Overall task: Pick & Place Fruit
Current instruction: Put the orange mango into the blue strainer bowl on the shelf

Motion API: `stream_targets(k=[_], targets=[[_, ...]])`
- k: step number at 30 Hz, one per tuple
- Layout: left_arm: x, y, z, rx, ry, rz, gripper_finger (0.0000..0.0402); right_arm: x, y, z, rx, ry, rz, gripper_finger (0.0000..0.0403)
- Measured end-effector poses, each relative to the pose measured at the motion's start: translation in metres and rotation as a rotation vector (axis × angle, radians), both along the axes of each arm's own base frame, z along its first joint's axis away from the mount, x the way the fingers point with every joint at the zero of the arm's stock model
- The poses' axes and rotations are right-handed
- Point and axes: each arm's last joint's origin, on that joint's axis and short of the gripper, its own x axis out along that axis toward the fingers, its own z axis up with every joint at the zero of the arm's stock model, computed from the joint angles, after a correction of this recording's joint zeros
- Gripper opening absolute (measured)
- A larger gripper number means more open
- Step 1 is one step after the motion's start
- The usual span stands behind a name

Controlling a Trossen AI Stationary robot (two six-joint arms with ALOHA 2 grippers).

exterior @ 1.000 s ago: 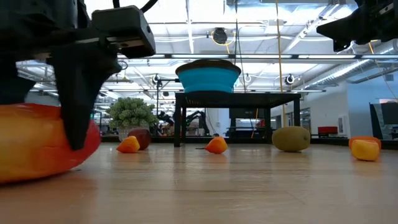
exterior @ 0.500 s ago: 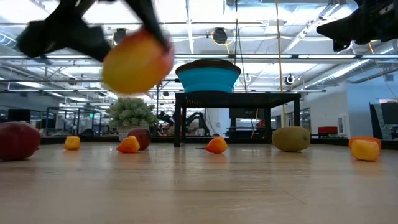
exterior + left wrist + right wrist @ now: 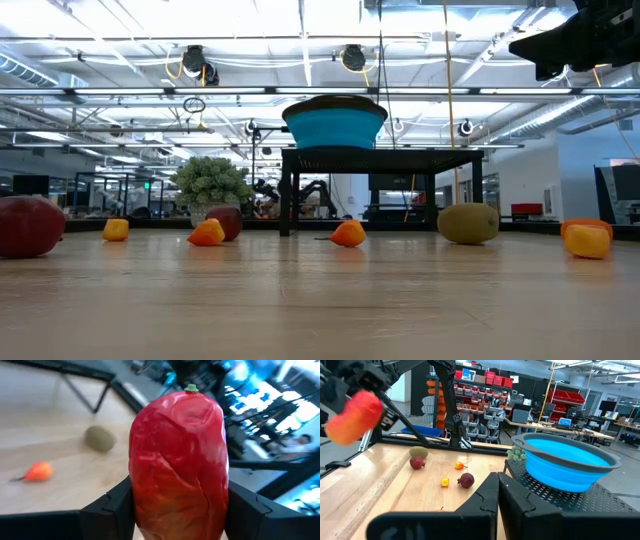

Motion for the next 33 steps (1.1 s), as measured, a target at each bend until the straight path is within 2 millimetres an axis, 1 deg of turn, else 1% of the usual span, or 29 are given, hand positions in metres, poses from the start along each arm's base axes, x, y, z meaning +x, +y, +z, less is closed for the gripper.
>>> stream_targets(k=[6,10,14,20,28,33], targets=[[0.007,-0.004,0.019,0.059,-0.089,-0.062,0.0229,0.0,0.0,0.0,0.0,0.0,0.0,0.0],[0.01,-0.003,0.031,0.087,-0.151,-0.09,0.0225,0.0,0.0,0.0,0.0,0.0,0.001,0.0],[0.014,0.0,0.046,0.124,-0.24,-0.15,0.0221,0.0,0.0,0.0,0.0,0.0,0.002,0.0],[0.019,0.009,0.067,0.205,-0.412,-0.278,0.0232,0.0,0.0,0.0,0.0,0.0,0.003,0.0],[0.026,0.021,0.079,0.254,-0.583,-0.442,0.0221,0.0,0.0,0.0,0.001,0.001,0.003,0.0],[0.03,0.027,0.081,0.234,-0.621,-0.498,0.0233,0.0,0.0,0.0,0.001,0.001,0.003,0.0]])
